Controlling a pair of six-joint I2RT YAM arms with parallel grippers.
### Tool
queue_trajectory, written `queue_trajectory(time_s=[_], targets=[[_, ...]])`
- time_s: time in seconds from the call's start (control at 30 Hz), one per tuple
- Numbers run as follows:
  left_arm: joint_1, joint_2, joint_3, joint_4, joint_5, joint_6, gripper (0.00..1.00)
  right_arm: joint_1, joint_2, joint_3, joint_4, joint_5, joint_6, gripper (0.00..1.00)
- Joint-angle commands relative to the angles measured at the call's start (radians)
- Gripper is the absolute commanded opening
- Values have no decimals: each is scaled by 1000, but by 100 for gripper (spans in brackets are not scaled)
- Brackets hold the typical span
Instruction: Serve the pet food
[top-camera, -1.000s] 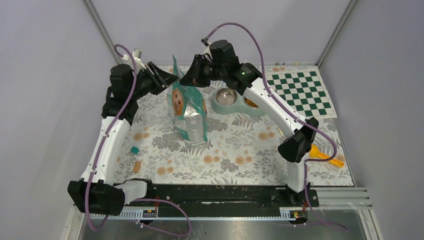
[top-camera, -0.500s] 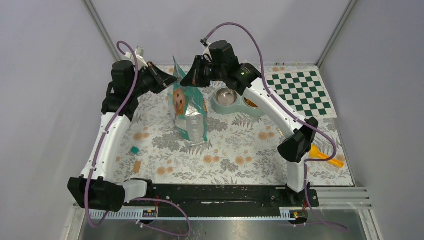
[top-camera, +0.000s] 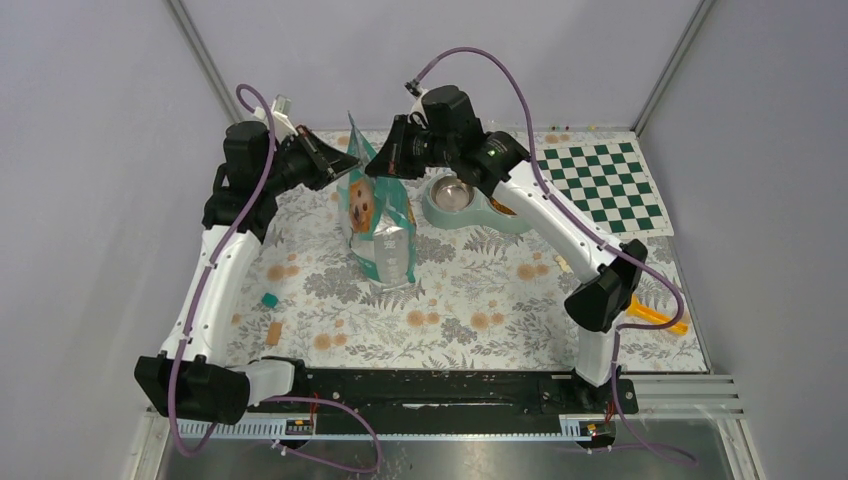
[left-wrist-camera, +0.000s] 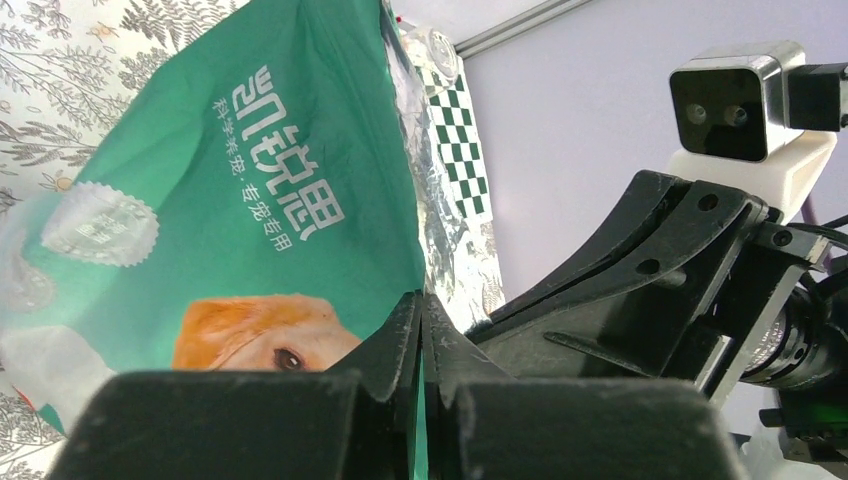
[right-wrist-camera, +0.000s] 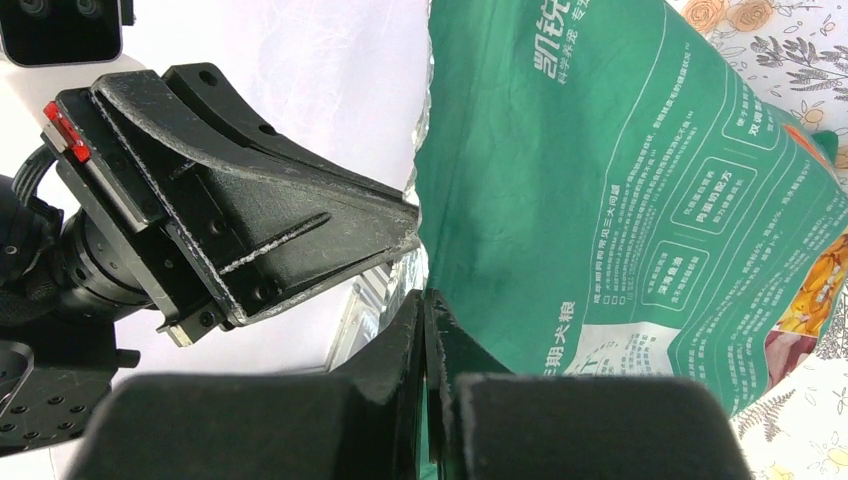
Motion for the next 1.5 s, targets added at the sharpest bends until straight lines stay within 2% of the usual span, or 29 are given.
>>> queue_trajectory(time_s=[0.0,0.37,0.77,0.9,0.97,1.1,1.27,1.47], targets=[[-1,-54,-24,-12,9,-59,0,37,-118,-38,-16,-5,-27,0],[-13,-159,-62,-76,-9,-66,0,103,-220,-159,-7,30,-33,0],[-14,-123,-31,-88,-26,-18,0,107,-158,-78,-56,110,-110,0],[-16,-97,-39,-58,-22,-8,31,116,-101,0,-146,134,-182,22],[-16,-83,-37,-51,-18,-3,38,120,-82,23,-167,153,-201,30],[-15,-69,-38,-34,-15,2,40,122,-61,39,-186,176,-212,31],[-16,-58,-41,-14,2,-9,37,122,-45,59,-205,212,-218,28],[-15,-51,-57,31,34,-46,37,122,-33,82,-211,234,-223,28]])
